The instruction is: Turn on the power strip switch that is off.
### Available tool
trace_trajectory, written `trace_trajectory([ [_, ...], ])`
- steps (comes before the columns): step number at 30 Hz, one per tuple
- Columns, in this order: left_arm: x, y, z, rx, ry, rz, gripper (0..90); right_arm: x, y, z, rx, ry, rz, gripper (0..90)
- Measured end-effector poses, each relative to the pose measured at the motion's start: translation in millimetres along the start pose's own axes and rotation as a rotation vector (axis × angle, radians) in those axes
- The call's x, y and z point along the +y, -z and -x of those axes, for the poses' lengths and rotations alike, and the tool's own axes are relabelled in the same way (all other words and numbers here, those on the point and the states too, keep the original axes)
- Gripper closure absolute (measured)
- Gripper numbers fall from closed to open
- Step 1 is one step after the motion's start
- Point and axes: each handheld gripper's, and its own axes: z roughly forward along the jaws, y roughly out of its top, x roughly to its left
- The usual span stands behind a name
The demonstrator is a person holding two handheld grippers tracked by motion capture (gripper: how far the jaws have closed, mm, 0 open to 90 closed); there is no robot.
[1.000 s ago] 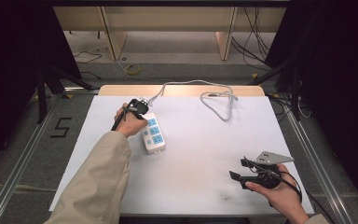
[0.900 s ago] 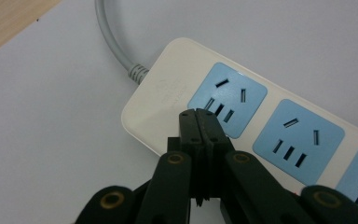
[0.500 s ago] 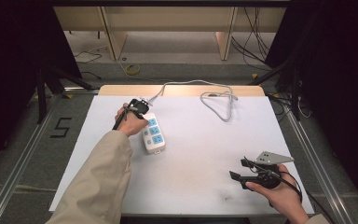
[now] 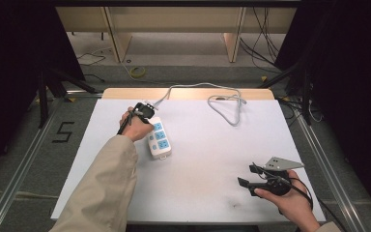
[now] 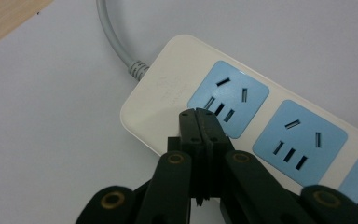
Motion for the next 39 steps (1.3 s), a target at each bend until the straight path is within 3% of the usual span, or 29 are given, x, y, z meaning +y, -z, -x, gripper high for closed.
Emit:
trace_trajectory([
  [15, -0.4, 0.0, 2.3, 0.01, -0.028, -0.004, 90.0, 0.5, -0.4, -0.4, 0.0, -0.004, 0.004, 31.3],
  [17, -0.4, -0.1, 3.2, 0.018, -0.061, -0.002, 90.0, 0.5, -0.4, -0.1, 0.002, -0.003, 0.001, 31.3],
  [20, -0.4, 0.1, 4.7, 0.024, -0.076, -0.005, 90.0, 0.6, -0.5, -0.1, 0.002, -0.002, 0.001, 31.3],
  [23, -0.7, 0.2, 4.8, -0.002, -0.063, 0.004, 90.0, 0.7, -0.2, -0.4, 0.001, -0.004, 0.004, 31.3],
  [28, -0.7, 0.9, 6.0, -0.003, -0.073, 0.016, 89.9, 0.5, -0.2, -0.1, 0.001, -0.004, 0.004, 31.3],
  [32, -2.8, 2.1, 3.1, 0.007, -0.061, 0.034, 89.7, 0.6, -0.4, 0.0, 0.001, -0.003, 0.005, 31.3],
  [34, -3.6, 5.0, 0.6, -0.011, -0.048, 0.057, 89.4, 0.6, -0.4, 0.2, 0.001, -0.004, 0.004, 31.3],
  [35, -3.9, 6.2, -0.2, -0.017, -0.039, 0.069, 83.9, 0.6, -0.3, 0.3, 0.0, -0.006, 0.002, 31.3],
  [39, -5.7, 13.9, -3.7, -0.016, -0.023, 0.089, 82.3, 0.8, -0.8, -0.1, 0.001, 0.0, 0.004, 31.3],
])
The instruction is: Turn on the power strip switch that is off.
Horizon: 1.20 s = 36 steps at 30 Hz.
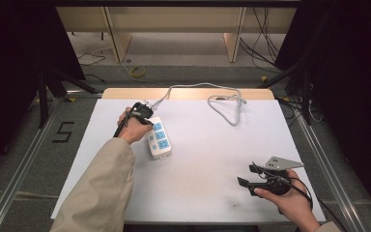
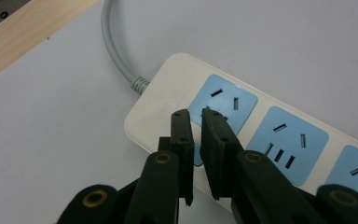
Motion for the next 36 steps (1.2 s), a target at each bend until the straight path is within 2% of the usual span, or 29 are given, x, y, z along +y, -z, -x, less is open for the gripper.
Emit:
trace_trajectory([
  [4, -0.7, 6.8, -2.9, -0.009, 0.024, 0.032, 79.6, 0.4, 0.2, -0.9, 0.001, 0.0, 0.0, 31.3],
  [6, -2.0, 8.5, -4.1, -0.041, 0.047, 0.05, 77.2, 0.2, 0.0, -0.6, 0.002, 0.0, -0.001, 31.3],
  [8, -3.4, 10.1, -5.8, -0.04, 0.045, 0.054, 74.9, 0.1, 0.1, -0.2, 0.001, 0.0, -0.003, 31.3],
  [11, -5.7, 13.1, -8.1, -0.045, 0.065, 0.076, 71.8, 0.1, 0.1, -0.1, 0.0, 0.0, -0.005, 31.3],
  [14, -8.2, 17.5, -9.8, -0.054, 0.08, 0.115, 64.3, 0.1, -0.2, 0.0, 0.0, 0.0, -0.006, 31.3],
  [17, -10.5, 20.9, -11.7, -0.096, 0.103, 0.155, 51.7, 0.0, -0.1, 0.1, -0.001, 0.0, -0.006, 31.3],
  [22, -14.7, 25.5, -13.9, -0.094, 0.118, 0.177, 38.1, 0.0, -0.6, 0.3, -0.001, -0.003, -0.006, 31.3],
  [26, -19.8, 29.3, -13.4, -0.128, 0.121, 0.174, 33.3, 0.0, -0.5, 0.6, -0.001, -0.004, -0.006, 31.3],
  [29, -24.2, 32.3, -13.5, -0.127, 0.127, 0.182, 31.5, 0.0, -0.8, 0.7, -0.002, -0.003, -0.007, 31.3],
  [36, -32.2, 42.4, -11.8, -0.121, 0.1, 0.208, 28.7, -0.2, -0.9, 1.4, -0.001, -0.006, -0.008, 31.3],
])
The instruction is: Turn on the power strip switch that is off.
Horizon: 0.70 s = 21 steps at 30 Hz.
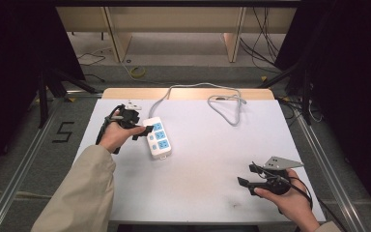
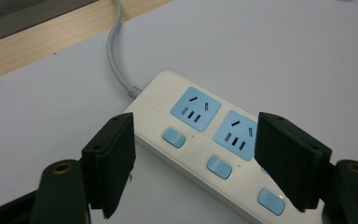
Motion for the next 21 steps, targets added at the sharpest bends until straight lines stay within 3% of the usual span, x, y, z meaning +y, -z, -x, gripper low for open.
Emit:
trace_trajectory([
  [9, -10.9, 8.8, 14.5, -0.033, -0.034, 0.03, 26.1, -0.1, 0.0, 1.4, -0.005, 0.001, -0.002, 31.3],
  [17, -24.0, 12.8, 23.0, -0.034, -0.007, 0.062, 24.0, 0.1, -0.4, 2.0, -0.004, -0.002, -0.004, 31.3],
  [21, -26.0, 15.7, 25.4, -0.035, -0.012, 0.072, 23.6, 0.1, -0.6, 2.8, -0.007, -0.003, -0.004, 31.3],
])
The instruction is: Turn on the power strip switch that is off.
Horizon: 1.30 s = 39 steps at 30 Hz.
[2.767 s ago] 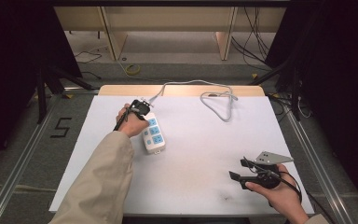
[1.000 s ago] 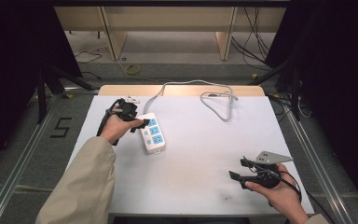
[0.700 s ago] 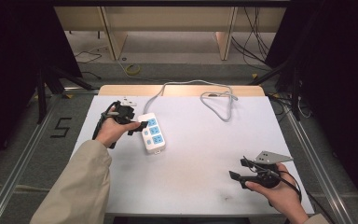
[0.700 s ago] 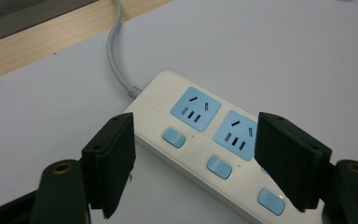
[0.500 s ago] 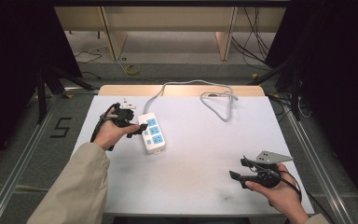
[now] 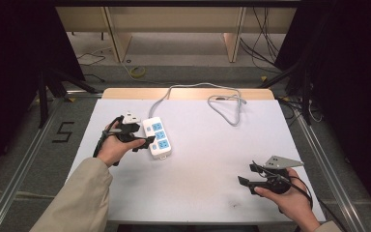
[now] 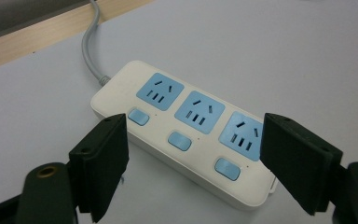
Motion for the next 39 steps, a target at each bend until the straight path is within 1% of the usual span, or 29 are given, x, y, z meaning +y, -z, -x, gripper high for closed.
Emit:
trace_trajectory([
  [1, -0.1, 1.3, 0.6, -0.003, -0.005, 0.0, 23.6, 0.0, 0.0, 0.0, 0.0, 0.0, 0.0, 31.3],
  [2, -0.6, 1.9, 2.2, -0.004, -0.001, 0.008, 23.5, -0.1, 0.0, 0.0, 0.001, 0.0, 0.0, 31.3],
  [4, -2.0, 3.5, 4.5, -0.008, -0.018, 0.013, 23.5, -0.2, -0.3, 0.2, 0.002, 0.001, 0.0, 31.3],
  [10, -8.4, 9.9, 12.5, -0.007, -0.045, 0.051, 24.7, -0.2, 0.5, 0.7, 0.0, 0.001, -0.004, 31.3],
  [13, -10.6, 13.3, 15.6, -0.022, -0.042, 0.059, 24.7, -0.1, 0.0, 0.6, 0.0, -0.001, -0.003, 31.3],
  [17, -13.6, 19.5, 18.2, -0.029, -0.044, 0.072, 24.6, -0.1, 0.7, 1.2, 0.0, 0.002, -0.003, 31.3],
  [21, -18.3, 25.3, 20.8, -0.043, -0.055, 0.083, 25.9, -0.3, 0.8, 1.5, 0.0, 0.0, -0.003, 31.5],
  [22, -19.4, 26.7, 21.3, -0.045, -0.052, 0.084, 25.9, -0.2, 0.7, 1.6, 0.0, 0.002, -0.002, 31.5],
  [27, -27.1, 32.1, 26.4, -0.059, -0.074, 0.092, 25.5, -0.7, 1.3, 1.9, 0.002, -0.001, -0.002, 31.4],
  [31, -37.9, 37.5, 29.6, -0.043, -0.093, 0.11, 26.2, -1.3, 2.6, 2.8, -0.001, -0.001, 0.001, 31.1],
  [39, -57.0, 45.8, 29.0, -0.043, -0.081, 0.086, 23.9, -2.4, 3.2, 3.7, -0.003, -0.001, 0.002, 30.8],
])
